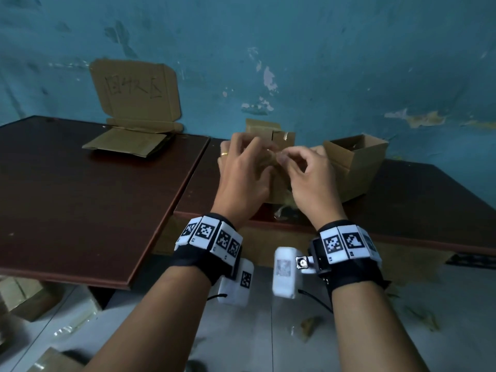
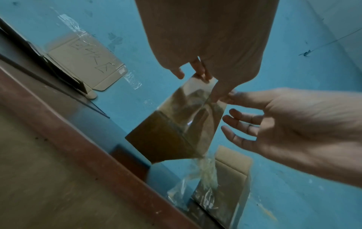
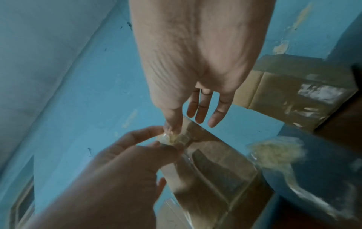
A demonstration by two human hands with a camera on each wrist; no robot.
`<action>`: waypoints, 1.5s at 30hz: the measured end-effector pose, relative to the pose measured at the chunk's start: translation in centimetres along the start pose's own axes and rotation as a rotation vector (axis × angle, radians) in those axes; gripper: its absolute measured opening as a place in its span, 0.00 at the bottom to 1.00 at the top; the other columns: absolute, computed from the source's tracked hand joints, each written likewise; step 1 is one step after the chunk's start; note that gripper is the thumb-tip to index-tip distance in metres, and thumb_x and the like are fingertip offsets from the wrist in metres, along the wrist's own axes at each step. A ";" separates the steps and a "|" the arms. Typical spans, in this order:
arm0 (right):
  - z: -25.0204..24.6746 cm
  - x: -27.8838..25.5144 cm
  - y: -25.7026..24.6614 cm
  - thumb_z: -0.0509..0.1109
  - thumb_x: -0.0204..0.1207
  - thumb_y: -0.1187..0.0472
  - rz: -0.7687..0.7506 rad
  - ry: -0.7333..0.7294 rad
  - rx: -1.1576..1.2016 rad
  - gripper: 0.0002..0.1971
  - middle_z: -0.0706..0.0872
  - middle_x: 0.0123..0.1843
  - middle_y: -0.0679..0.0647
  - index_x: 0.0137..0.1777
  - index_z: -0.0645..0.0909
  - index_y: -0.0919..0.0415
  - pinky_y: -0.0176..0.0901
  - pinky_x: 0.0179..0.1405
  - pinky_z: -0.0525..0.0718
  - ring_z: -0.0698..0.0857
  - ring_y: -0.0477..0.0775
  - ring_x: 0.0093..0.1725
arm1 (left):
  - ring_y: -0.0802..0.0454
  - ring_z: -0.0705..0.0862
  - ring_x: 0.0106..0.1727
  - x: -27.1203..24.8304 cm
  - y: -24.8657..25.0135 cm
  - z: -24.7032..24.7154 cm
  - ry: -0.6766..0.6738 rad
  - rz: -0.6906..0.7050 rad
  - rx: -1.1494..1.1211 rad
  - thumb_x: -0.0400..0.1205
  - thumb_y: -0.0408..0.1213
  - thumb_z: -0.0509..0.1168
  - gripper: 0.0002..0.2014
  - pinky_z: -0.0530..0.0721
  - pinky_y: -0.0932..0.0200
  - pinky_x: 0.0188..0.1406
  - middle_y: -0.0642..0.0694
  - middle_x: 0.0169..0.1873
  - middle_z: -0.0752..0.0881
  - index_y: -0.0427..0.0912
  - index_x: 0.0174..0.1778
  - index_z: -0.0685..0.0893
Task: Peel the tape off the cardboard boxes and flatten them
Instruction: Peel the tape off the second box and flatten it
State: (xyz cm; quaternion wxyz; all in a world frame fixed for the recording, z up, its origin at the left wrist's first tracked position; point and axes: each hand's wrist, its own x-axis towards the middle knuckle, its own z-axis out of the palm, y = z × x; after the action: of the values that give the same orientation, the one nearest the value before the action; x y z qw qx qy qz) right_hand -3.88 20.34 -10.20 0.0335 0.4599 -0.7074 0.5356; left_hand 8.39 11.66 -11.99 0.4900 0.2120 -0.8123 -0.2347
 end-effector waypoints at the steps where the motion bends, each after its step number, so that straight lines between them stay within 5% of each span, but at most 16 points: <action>1: 0.0 0.1 -0.3 0.75 0.87 0.53 -0.003 0.005 0.005 0.08 0.77 0.59 0.54 0.59 0.91 0.56 0.13 0.50 0.73 0.80 0.35 0.53 | 0.43 0.72 0.70 -0.1 0.0 0.0 0.014 -0.006 0.027 0.79 0.29 0.74 0.20 0.79 0.37 0.72 0.48 0.69 0.73 0.52 0.65 0.86; 3: 0.1 0.2 -0.7 0.74 0.87 0.52 0.000 -0.004 0.015 0.09 0.77 0.60 0.53 0.59 0.91 0.55 0.14 0.50 0.74 0.81 0.36 0.53 | 0.42 0.70 0.76 -0.1 0.2 0.0 0.047 -0.013 0.018 0.78 0.29 0.75 0.21 0.78 0.32 0.75 0.47 0.76 0.68 0.53 0.64 0.86; 6: 0.2 0.2 -1.2 0.73 0.88 0.51 -0.022 -0.013 0.047 0.06 0.81 0.60 0.52 0.58 0.89 0.50 0.24 0.53 0.81 0.84 0.41 0.54 | 0.39 0.68 0.84 0.1 0.3 -0.5 0.082 0.016 -0.051 0.79 0.26 0.75 0.19 0.74 0.42 0.83 0.42 0.83 0.64 0.48 0.63 0.87; 9: 0.2 0.6 -1.3 0.74 0.87 0.50 -0.038 0.010 0.089 0.04 0.86 0.58 0.52 0.55 0.89 0.47 0.45 0.59 0.88 0.87 0.45 0.54 | 0.47 0.77 0.82 0.6 -0.2 -1.4 0.126 0.067 -0.157 0.82 0.23 0.73 0.15 0.80 0.50 0.80 0.42 0.81 0.72 0.42 0.61 0.89; 13: -0.1 0.8 -1.9 0.75 0.86 0.48 -0.035 0.043 0.186 0.05 0.89 0.58 0.52 0.54 0.90 0.45 0.58 0.58 0.91 0.89 0.49 0.56 | 0.55 0.79 0.80 1.2 -0.7 -2.4 0.169 0.092 -0.156 0.84 0.27 0.75 0.12 0.83 0.50 0.77 0.46 0.78 0.79 0.42 0.61 0.91; 20: -0.4 0.5 -2.7 0.76 0.85 0.47 -0.047 0.060 0.237 0.07 0.90 0.61 0.49 0.58 0.92 0.45 0.57 0.59 0.93 0.90 0.48 0.61 | 0.55 0.76 0.83 1.4 -0.8 -2.6 0.176 0.116 -0.197 0.85 0.29 0.75 0.12 0.79 0.54 0.82 0.44 0.80 0.76 0.43 0.64 0.92; 25: -0.4 0.5 -3.4 0.77 0.84 0.49 -0.069 0.091 0.246 0.08 0.91 0.59 0.46 0.58 0.93 0.50 0.57 0.59 0.92 0.90 0.46 0.60 | 0.49 0.76 0.84 1.5 -0.6 -2.7 0.178 0.097 -0.289 0.87 0.32 0.74 0.12 0.80 0.42 0.81 0.43 0.80 0.74 0.44 0.66 0.92; 28: -0.3 0.5 -4.0 0.78 0.85 0.51 -0.086 0.097 0.260 0.08 0.91 0.59 0.48 0.57 0.93 0.52 0.49 0.61 0.90 0.89 0.44 0.60 | 0.38 0.84 0.73 1.5 0.0 -2.9 0.172 0.063 -0.312 0.88 0.36 0.73 0.11 0.84 0.44 0.75 0.45 0.80 0.73 0.48 0.66 0.91; 30: -0.3 0.5 -4.5 0.78 0.84 0.53 -0.111 0.088 0.232 0.07 0.91 0.57 0.47 0.56 0.94 0.53 0.43 0.62 0.88 0.88 0.42 0.61 | 0.28 0.86 0.63 1.5 0.0 -3.0 0.183 0.033 -0.312 0.88 0.38 0.74 0.10 0.85 0.56 0.65 0.44 0.79 0.73 0.48 0.65 0.92; 32: -0.2 0.5 -4.7 0.78 0.84 0.53 -0.107 0.079 0.210 0.07 0.91 0.57 0.47 0.55 0.94 0.53 0.39 0.61 0.86 0.88 0.42 0.60 | 0.37 0.86 0.67 1.5 -0.5 -2.8 0.188 0.011 -0.336 0.87 0.39 0.75 0.09 0.85 0.59 0.70 0.42 0.79 0.74 0.47 0.63 0.92; 34: -0.2 0.4 -4.5 0.78 0.84 0.53 -0.081 0.070 0.205 0.07 0.90 0.56 0.47 0.55 0.94 0.54 0.33 0.58 0.85 0.88 0.40 0.58 | 0.50 0.79 0.79 1.4 -1.0 -2.6 0.170 -0.009 -0.379 0.87 0.43 0.74 0.10 0.83 0.41 0.77 0.44 0.79 0.74 0.46 0.62 0.91; 37: -0.1 0.2 -3.7 0.77 0.85 0.53 -0.043 0.014 0.186 0.08 0.88 0.55 0.46 0.54 0.94 0.56 0.25 0.50 0.82 0.87 0.36 0.52 | 0.57 0.73 0.85 1.2 -1.4 -2.3 0.133 -0.053 -0.404 0.86 0.47 0.74 0.07 0.80 0.35 0.80 0.48 0.79 0.74 0.51 0.57 0.89; 41: 0.7 -0.1 -2.6 0.76 0.86 0.50 -0.005 -0.024 0.093 0.12 0.85 0.58 0.49 0.51 0.94 0.59 0.36 0.55 0.83 0.86 0.45 0.55 | 0.54 0.76 0.81 0.7 -2.2 -1.7 0.079 -0.093 -0.390 0.85 0.48 0.74 0.09 0.80 0.35 0.78 0.53 0.78 0.75 0.57 0.60 0.86; 43: 0.9 0.0 -2.3 0.75 0.86 0.49 0.011 -0.017 0.072 0.14 0.83 0.59 0.50 0.51 0.93 0.59 0.40 0.59 0.84 0.85 0.47 0.57 | 0.57 0.76 0.80 0.7 -2.3 -1.6 0.062 -0.097 -0.414 0.84 0.48 0.75 0.10 0.80 0.47 0.78 0.54 0.78 0.75 0.55 0.60 0.87; 45: 1.0 0.0 -2.2 0.75 0.86 0.49 0.012 -0.012 0.076 0.13 0.83 0.58 0.50 0.50 0.93 0.58 0.41 0.59 0.84 0.85 0.46 0.56 | 0.67 0.73 0.81 0.7 -2.2 -1.7 0.050 -0.112 -0.400 0.85 0.42 0.76 0.06 0.75 0.69 0.74 0.52 0.79 0.73 0.50 0.56 0.90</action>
State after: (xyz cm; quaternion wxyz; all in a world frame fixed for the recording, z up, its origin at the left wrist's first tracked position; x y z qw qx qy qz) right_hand -1.95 19.52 -9.06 0.0085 0.4598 -0.6895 0.5595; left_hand 9.85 9.25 -12.14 0.5286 0.1611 -0.7240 -0.4129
